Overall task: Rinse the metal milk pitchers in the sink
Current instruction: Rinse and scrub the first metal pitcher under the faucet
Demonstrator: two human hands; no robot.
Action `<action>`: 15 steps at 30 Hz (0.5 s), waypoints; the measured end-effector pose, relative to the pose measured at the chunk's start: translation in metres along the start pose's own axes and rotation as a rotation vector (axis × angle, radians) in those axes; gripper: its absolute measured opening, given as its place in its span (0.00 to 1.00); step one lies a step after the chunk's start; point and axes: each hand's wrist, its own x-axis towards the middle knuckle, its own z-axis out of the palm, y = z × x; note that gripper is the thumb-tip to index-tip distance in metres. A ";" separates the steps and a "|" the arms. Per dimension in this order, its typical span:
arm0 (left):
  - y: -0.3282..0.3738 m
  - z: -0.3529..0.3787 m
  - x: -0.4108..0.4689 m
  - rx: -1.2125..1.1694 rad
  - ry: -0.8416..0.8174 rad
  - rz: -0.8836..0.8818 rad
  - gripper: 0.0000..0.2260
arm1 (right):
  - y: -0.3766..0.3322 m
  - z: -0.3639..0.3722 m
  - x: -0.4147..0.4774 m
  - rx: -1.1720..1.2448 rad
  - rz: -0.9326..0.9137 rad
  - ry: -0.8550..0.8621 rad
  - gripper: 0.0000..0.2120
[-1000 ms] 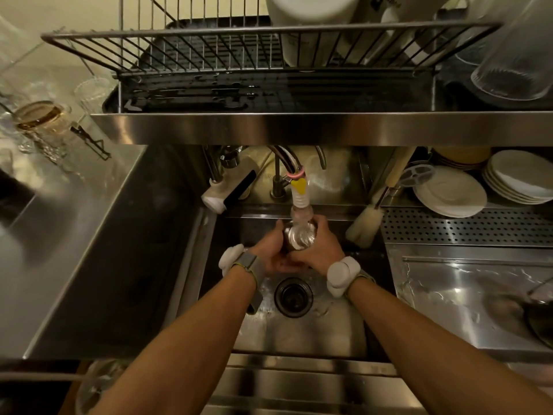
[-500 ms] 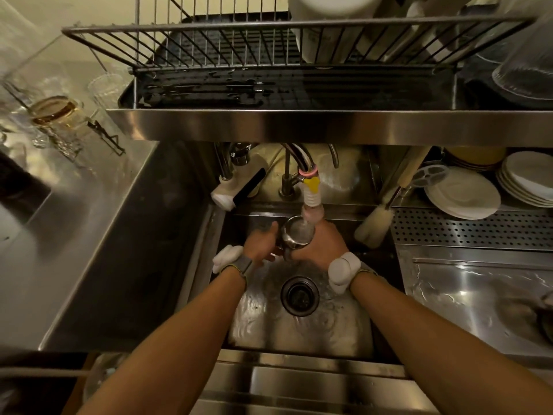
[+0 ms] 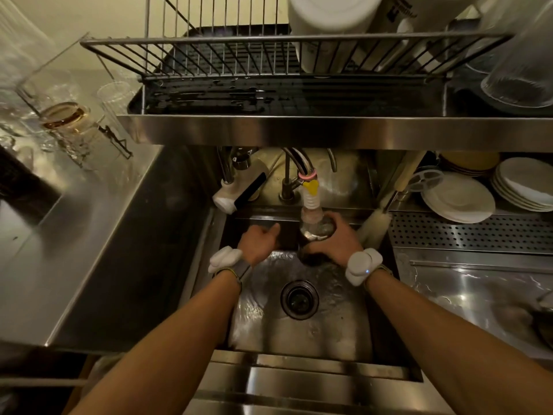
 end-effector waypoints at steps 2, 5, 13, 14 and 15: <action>-0.001 -0.001 -0.003 -0.051 0.008 -0.008 0.21 | -0.008 0.006 0.001 0.007 -0.041 -0.033 0.42; 0.000 -0.004 -0.003 -0.134 0.032 -0.019 0.19 | -0.007 0.014 -0.005 -0.055 -0.052 -0.146 0.42; -0.012 -0.011 -0.003 -0.094 0.001 -0.038 0.18 | -0.010 0.013 -0.002 -0.056 -0.065 -0.104 0.36; -0.013 -0.011 -0.003 -0.090 -0.002 -0.036 0.17 | -0.009 0.016 -0.006 -0.077 -0.061 -0.129 0.34; -0.014 -0.012 -0.003 -0.084 -0.002 -0.029 0.17 | -0.005 0.018 -0.008 -0.056 -0.048 -0.122 0.35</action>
